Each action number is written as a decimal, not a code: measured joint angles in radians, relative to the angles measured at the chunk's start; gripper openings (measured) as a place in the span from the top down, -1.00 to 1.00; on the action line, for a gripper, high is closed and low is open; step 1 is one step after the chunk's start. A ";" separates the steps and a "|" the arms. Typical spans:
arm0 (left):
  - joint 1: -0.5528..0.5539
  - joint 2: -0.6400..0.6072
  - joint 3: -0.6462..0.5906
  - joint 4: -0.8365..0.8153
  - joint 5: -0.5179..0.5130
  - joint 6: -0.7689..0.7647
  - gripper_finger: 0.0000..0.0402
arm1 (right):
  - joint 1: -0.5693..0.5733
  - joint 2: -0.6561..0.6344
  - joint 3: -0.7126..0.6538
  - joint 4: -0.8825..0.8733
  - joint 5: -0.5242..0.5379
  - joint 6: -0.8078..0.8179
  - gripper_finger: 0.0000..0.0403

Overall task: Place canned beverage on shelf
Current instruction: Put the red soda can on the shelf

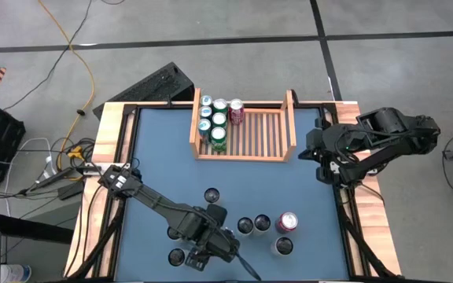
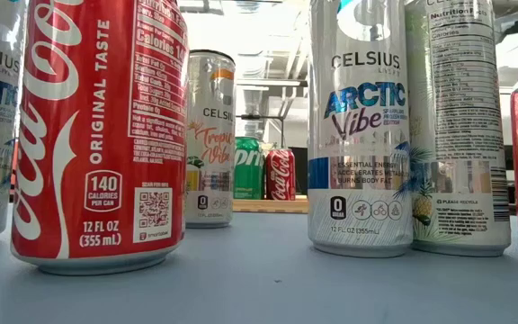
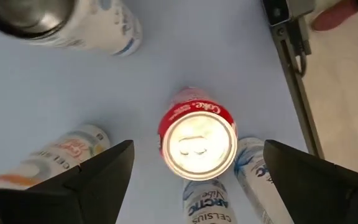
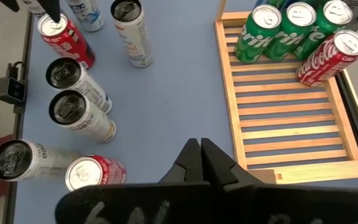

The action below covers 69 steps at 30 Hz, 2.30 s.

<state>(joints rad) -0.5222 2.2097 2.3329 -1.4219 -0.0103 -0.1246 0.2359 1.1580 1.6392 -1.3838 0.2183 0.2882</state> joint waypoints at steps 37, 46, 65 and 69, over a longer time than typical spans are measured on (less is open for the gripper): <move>0.013 -0.002 -0.104 0.073 0.032 0.034 -0.77 | -0.003 0.010 -0.060 0.008 0.023 0.010 1.00; 0.016 -0.205 -0.451 0.359 0.054 0.006 -0.77 | -0.003 0.010 -0.060 0.008 0.023 0.010 1.00; 0.006 -0.230 -0.583 0.473 0.039 0.069 -0.77 | -0.003 0.010 -0.059 0.008 0.051 0.011 1.00; 0.007 -0.228 -0.625 0.529 0.054 0.084 -0.77 | -0.003 0.010 -0.059 0.008 0.053 0.010 1.00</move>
<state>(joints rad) -0.5153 1.9820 1.7074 -0.8930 0.0433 -0.0403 0.2329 1.1675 1.5799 -1.3757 0.2713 0.2985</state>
